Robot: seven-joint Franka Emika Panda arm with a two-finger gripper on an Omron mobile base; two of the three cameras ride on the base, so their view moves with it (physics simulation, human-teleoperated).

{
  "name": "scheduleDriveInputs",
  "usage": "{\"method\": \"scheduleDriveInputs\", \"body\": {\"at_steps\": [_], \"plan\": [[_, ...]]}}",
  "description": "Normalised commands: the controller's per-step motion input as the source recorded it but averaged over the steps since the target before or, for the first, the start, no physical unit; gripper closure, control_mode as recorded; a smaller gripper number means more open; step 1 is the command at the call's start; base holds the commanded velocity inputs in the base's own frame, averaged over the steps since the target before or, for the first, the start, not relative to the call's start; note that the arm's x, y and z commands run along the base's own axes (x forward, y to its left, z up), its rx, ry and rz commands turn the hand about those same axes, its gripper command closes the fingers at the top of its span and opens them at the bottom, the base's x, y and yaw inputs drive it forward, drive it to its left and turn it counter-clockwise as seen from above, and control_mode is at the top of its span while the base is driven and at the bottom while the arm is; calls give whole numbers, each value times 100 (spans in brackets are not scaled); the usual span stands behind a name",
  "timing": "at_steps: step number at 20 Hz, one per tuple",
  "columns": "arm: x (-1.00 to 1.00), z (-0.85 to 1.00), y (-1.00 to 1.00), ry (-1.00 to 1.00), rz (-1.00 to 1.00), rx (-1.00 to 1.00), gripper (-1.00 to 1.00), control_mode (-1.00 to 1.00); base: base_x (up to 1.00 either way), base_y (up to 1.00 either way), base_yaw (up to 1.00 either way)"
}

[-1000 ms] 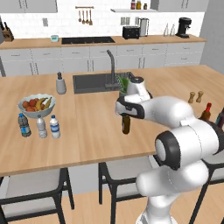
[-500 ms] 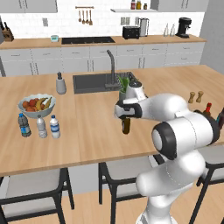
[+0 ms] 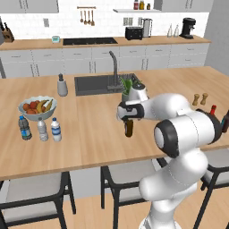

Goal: Move the plastic bottles in the middle to the plastics group, and the glass bottles in the middle to the glass group.

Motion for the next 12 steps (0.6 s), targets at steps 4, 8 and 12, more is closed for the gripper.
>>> {"method": "scheduleDriveInputs", "body": {"at_steps": [4,8,12], "plan": [[14,-27,0,0,4,0,-100,-100,0,0,0],[10,-10,0,0,2,0,-100,-100,0,0,0],[6,-1,0,0,0,0,-100,-100,0,0,0]]}}
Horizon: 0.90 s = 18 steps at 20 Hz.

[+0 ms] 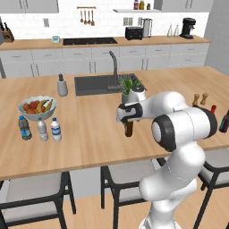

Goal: Move the plastic bottles in the middle to the plastics group, and the glass bottles in the middle to the glass group.

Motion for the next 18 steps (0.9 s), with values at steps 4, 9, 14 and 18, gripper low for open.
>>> {"method": "scheduleDriveInputs", "body": {"at_steps": [4,9,14,18], "plan": [[6,-7,0,0,0,0,-100,-100,0,0,0],[1,-4,0,0,0,0,-100,-100,0,0,0],[0,-1,0,-1,1,0,-100,-100,0,0,0],[1,-4,0,-5,3,0,-100,-100,0,0,0]]}}
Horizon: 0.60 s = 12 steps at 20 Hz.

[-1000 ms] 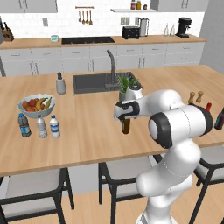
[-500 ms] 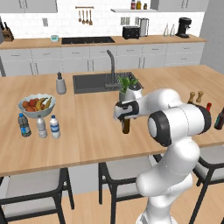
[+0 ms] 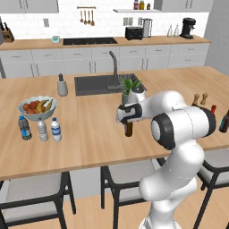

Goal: Move the plastic bottles in the middle to the plastics group, and the glass bottles in the middle to the glass group.

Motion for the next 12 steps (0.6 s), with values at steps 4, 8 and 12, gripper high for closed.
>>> {"method": "scheduleDriveInputs", "body": {"at_steps": [4,8,12], "plan": [[5,-3,0,-2,1,0,-100,-100,0,0,0],[11,-5,0,0,0,0,-100,-100,0,0,0],[14,0,0,0,0,0,-100,-100,0,0,0]]}}
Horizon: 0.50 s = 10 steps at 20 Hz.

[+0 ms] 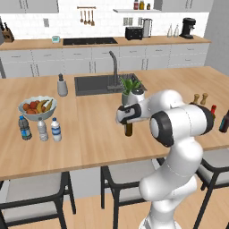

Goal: Move the plastic bottles in the middle to the plastics group, and the glass bottles in the middle to the glass group.

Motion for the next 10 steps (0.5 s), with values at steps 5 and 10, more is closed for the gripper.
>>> {"method": "scheduleDriveInputs", "body": {"at_steps": [5,10], "plan": [[3,0,0,0,0,0,-100,-100,0,0,0],[0,0,0,0,0,0,100,-100,0,0,0]]}}
